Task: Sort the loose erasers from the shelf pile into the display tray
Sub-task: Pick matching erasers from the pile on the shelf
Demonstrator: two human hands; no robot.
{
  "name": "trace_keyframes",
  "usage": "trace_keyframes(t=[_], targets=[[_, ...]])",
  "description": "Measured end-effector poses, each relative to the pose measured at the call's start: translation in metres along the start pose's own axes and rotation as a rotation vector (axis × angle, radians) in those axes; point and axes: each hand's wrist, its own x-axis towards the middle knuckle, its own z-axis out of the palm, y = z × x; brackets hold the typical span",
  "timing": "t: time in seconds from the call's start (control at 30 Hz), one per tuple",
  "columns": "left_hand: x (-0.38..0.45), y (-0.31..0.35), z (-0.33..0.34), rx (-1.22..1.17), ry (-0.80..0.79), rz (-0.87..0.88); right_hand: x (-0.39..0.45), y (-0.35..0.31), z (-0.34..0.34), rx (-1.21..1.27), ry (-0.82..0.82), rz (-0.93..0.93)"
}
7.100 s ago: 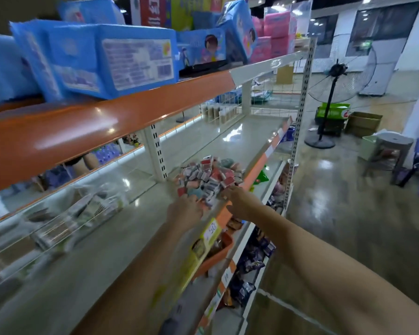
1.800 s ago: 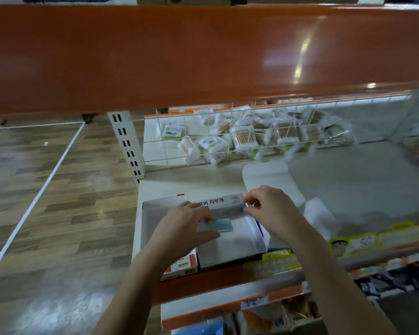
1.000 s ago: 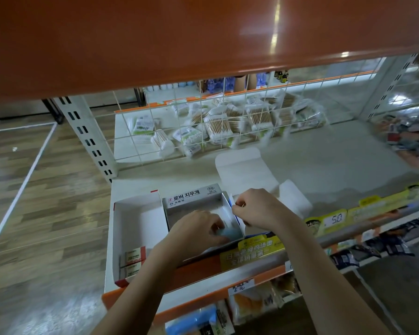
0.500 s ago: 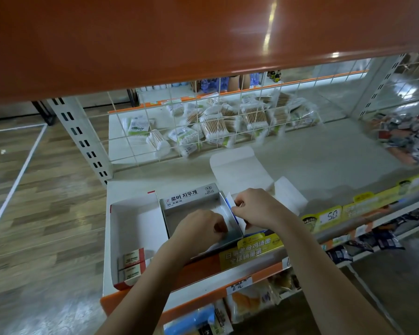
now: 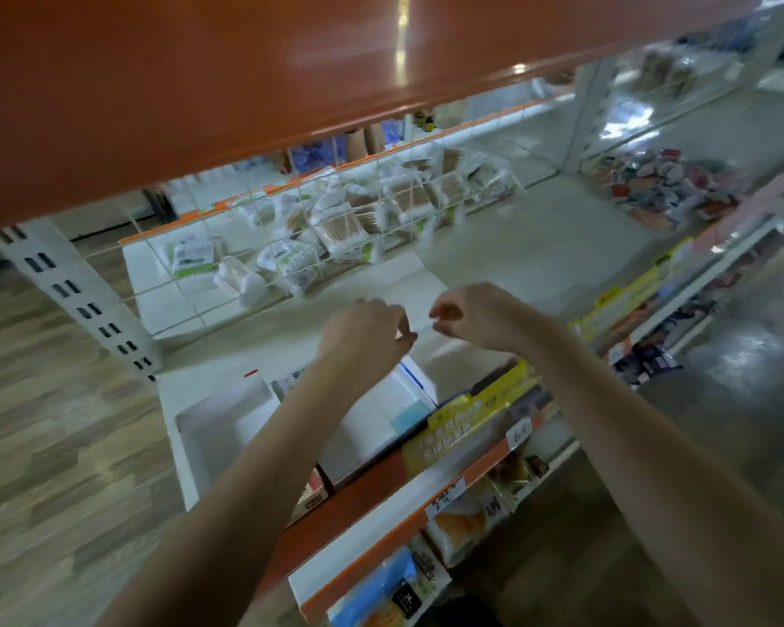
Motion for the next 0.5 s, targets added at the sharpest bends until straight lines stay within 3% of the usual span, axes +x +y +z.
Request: trace_keyframes(t=[0.23,0.5], targets=[[0.067,0.076,0.004,0.022,0.047,0.190,-0.013,0.074,-0.027,-0.174,0.226,0.030],[0.152,0.203,0.035,0.076,0.047,0.314,-0.029,0.218,-0.075,-0.233,0.260,0.223]])
